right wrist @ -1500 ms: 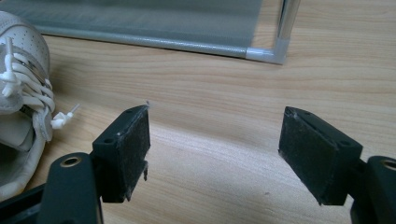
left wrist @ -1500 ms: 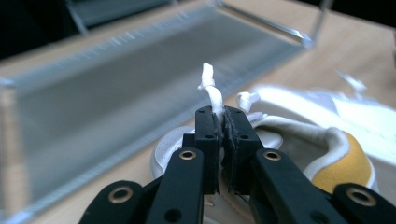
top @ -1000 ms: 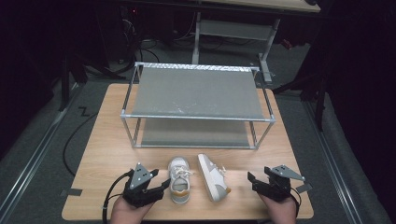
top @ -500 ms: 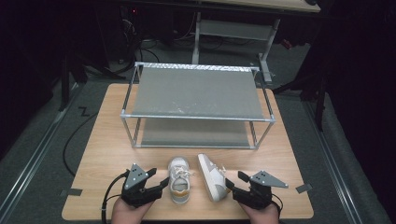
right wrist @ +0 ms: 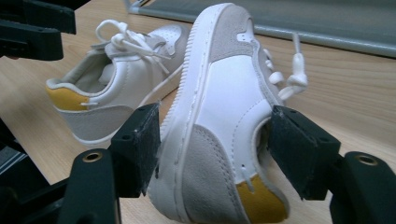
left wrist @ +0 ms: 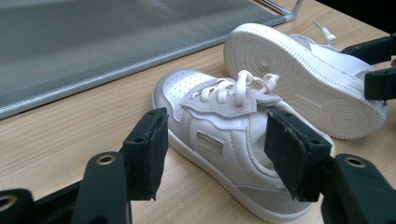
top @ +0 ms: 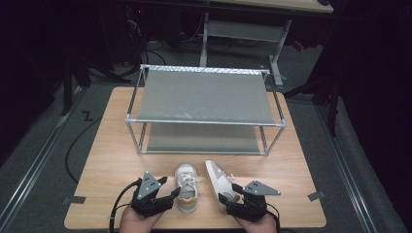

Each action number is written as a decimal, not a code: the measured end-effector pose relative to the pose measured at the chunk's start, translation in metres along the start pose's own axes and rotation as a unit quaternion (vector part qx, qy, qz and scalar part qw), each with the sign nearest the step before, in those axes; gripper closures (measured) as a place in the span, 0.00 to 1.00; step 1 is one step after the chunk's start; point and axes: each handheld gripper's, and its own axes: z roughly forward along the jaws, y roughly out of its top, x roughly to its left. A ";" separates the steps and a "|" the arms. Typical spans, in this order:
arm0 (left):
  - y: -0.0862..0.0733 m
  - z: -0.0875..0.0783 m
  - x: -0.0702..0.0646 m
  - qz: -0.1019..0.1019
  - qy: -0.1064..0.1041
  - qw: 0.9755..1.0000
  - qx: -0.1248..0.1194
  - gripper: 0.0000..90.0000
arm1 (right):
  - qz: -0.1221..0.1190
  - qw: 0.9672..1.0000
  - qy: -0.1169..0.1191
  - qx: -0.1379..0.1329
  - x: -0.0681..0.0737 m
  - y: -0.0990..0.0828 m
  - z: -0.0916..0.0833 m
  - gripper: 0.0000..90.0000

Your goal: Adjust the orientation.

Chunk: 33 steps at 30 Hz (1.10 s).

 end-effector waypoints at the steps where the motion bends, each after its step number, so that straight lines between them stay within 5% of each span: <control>1: 0.000 0.000 0.001 0.000 0.000 1.000 0.000 0.45 | -0.003 1.000 0.001 0.000 0.001 0.000 0.001 0.38; 15: 0.000 0.000 0.002 0.002 0.005 1.000 -0.001 0.46 | -0.020 1.000 0.006 -0.001 0.011 0.000 0.002 0.50; 16: 0.000 0.000 0.002 0.002 0.005 1.000 -0.001 0.46 | -0.016 1.000 0.010 -0.007 0.010 0.000 0.000 0.60; 21: 0.001 -0.001 0.003 0.004 0.004 1.000 -0.005 0.46 | -0.006 1.000 0.023 -0.014 0.008 0.001 -0.003 0.72; 22: 0.001 -0.001 0.003 0.003 0.006 1.000 -0.003 0.46 | -0.006 0.999 0.033 -0.018 0.009 0.003 -0.004 0.82; 26: 0.001 -0.003 0.004 0.001 0.007 1.000 -0.006 0.46 | -0.025 0.999 0.040 -0.021 0.016 0.006 -0.003 0.92; 30: 0.001 -0.004 0.004 0.001 0.008 1.000 -0.008 0.46 | -0.034 0.999 0.035 -0.019 0.019 0.007 -0.003 0.94; 33: 0.001 -0.003 0.005 -0.001 0.008 1.000 -0.008 0.46 | -0.033 0.999 0.006 -0.030 0.012 0.009 -0.009 0.95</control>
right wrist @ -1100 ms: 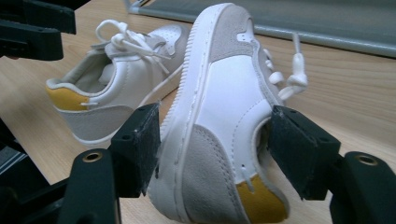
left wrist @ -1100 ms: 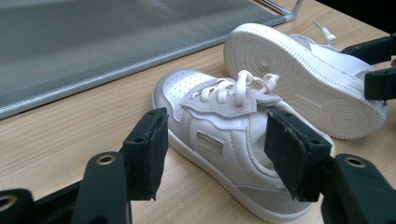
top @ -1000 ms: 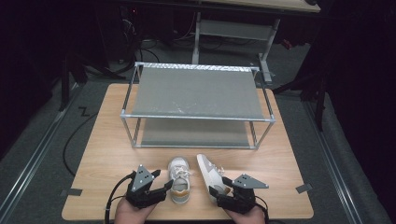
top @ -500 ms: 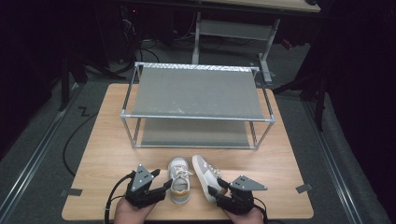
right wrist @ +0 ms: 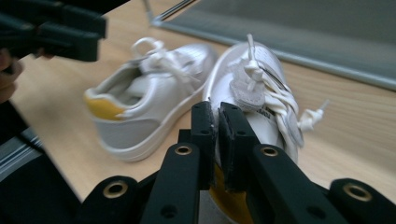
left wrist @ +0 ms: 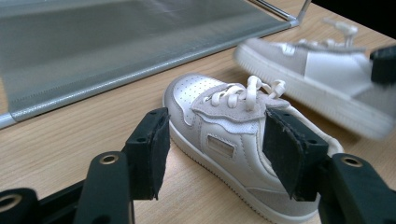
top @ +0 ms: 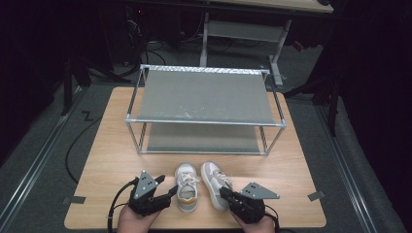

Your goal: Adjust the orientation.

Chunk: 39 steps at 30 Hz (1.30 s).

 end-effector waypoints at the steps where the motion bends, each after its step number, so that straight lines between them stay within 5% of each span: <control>1: 0.000 0.000 0.000 0.000 0.000 1.000 0.000 0.46 | 0.000 1.000 0.000 0.000 0.000 0.000 0.000 0.95; 6: 0.000 0.001 -0.001 0.006 -0.002 1.000 0.003 0.46 | 0.012 0.998 -0.059 -0.027 -0.026 0.005 -0.014 0.95; 13: 0.000 0.001 0.001 0.003 -0.002 1.000 0.001 0.47 | 0.005 0.992 -0.123 -0.028 -0.045 0.006 -0.018 0.95; 18: 0.000 0.001 0.002 0.002 -0.002 1.000 0.002 0.47 | -0.003 0.994 -0.105 -0.008 -0.038 0.003 -0.004 0.93; 22: -0.001 0.001 0.002 0.003 -0.001 1.000 0.003 0.47 | -0.009 0.997 -0.072 -0.023 -0.029 0.005 -0.001 0.85; 25: -0.001 0.001 0.001 0.004 -0.002 1.000 0.004 0.47 | -0.011 0.997 -0.072 -0.028 -0.027 0.006 -0.004 0.84; 39: -0.004 0.021 -0.019 0.031 -0.003 0.999 0.031 0.54 | 0.026 0.990 -0.139 -0.030 -0.057 0.000 -0.022 0.74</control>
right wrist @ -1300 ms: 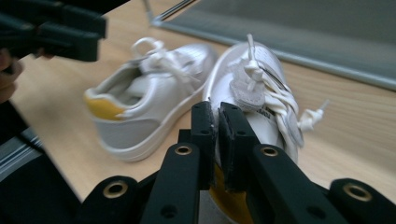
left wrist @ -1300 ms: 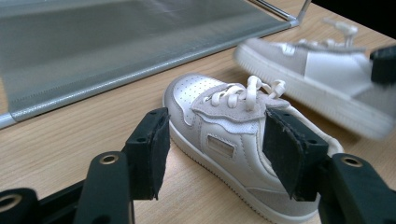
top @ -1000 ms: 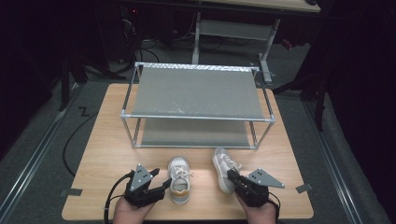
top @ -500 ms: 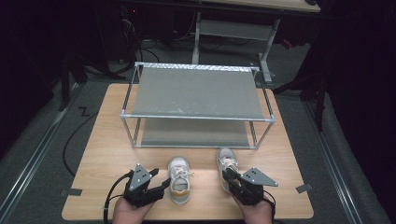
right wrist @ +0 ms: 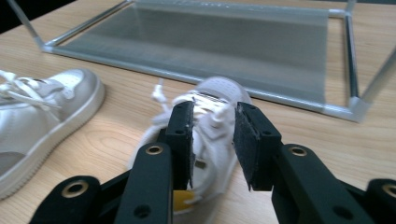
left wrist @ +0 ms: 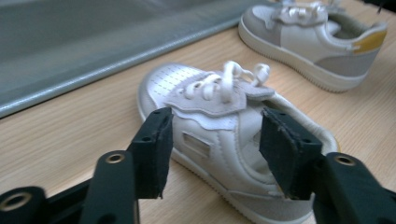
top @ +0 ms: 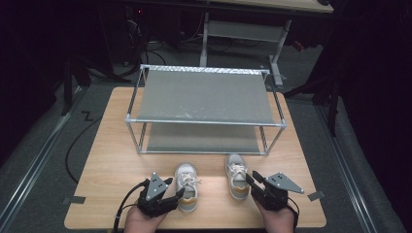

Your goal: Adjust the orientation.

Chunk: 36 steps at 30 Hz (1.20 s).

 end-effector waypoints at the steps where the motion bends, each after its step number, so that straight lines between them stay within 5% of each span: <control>1: 0.001 0.006 -0.004 0.006 0.005 1.000 0.009 0.57 | -0.001 1.000 -0.006 0.006 -0.003 -0.002 0.001 0.74; 7: 0.002 0.008 -0.005 -0.016 0.028 0.999 0.015 0.73 | -0.003 1.000 0.012 0.020 -0.001 -0.006 0.007 0.73; 16: 0.002 0.010 -0.013 0.003 0.048 0.999 0.013 0.81 | -0.006 0.999 0.001 0.047 -0.002 -0.009 0.026 0.71; 21: 0.005 0.007 -0.015 0.013 0.073 0.997 -0.003 0.92 | -0.014 0.998 -0.014 0.055 -0.004 -0.008 0.026 0.87; 24: 0.007 0.006 -0.011 0.009 0.074 0.997 -0.006 0.93 | -0.018 0.998 -0.027 0.048 -0.005 -0.008 0.023 0.92; 26: 0.008 0.005 -0.009 0.006 0.075 0.997 -0.008 0.94 | 0.001 0.999 -0.019 0.045 -0.011 -0.008 0.021 0.93; 36: 0.014 0.002 0.001 -0.008 0.074 0.997 -0.015 0.95 | -0.011 1.000 -0.019 0.021 -0.003 -0.002 0.013 0.93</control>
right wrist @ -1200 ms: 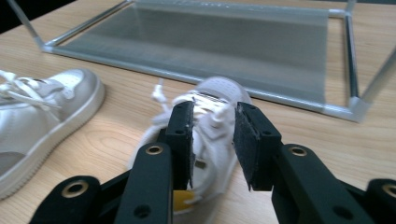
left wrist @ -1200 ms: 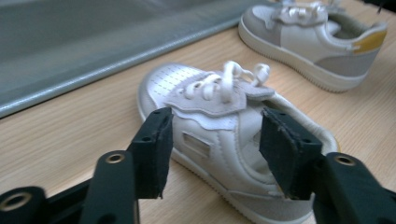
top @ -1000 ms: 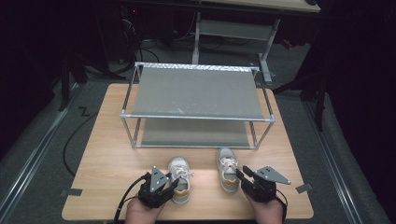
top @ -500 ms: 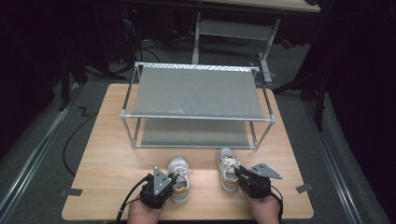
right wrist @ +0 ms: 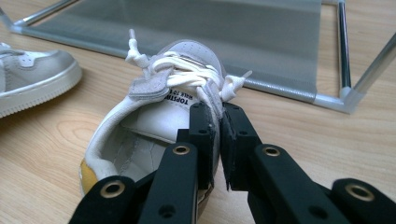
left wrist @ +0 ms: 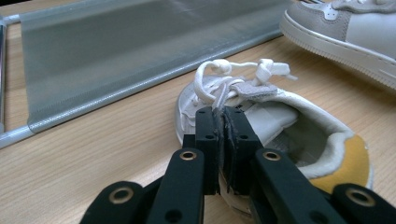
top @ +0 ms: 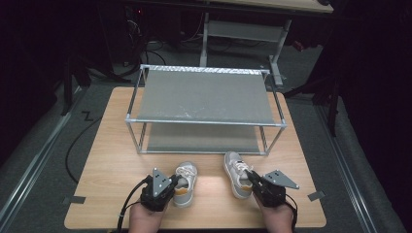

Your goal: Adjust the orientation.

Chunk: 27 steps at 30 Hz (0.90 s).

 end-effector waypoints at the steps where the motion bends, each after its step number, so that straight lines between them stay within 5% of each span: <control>1: 0.002 -0.001 0.001 -0.001 -0.001 1.000 -0.003 0.95 | 0.000 1.000 0.000 -0.001 0.001 0.000 -0.001 0.93; 10: 0.021 0.003 0.001 0.008 -0.003 1.000 -0.025 0.95 | 0.004 1.000 0.002 -0.002 0.000 -0.001 -0.003 0.93; 17: 0.028 0.040 -0.024 0.060 -0.008 0.998 -0.016 0.95 | 0.007 1.000 -0.001 0.000 -0.003 -0.003 -0.002 0.93; 22: 0.019 0.047 -0.040 0.075 -0.022 0.997 -0.008 0.95 | 0.009 1.000 -0.002 0.000 -0.004 -0.003 -0.002 0.93; 27: 0.013 0.042 -0.042 0.050 -0.054 0.997 0.003 0.88 | 0.009 1.000 -0.002 0.003 -0.002 -0.004 -0.002 0.93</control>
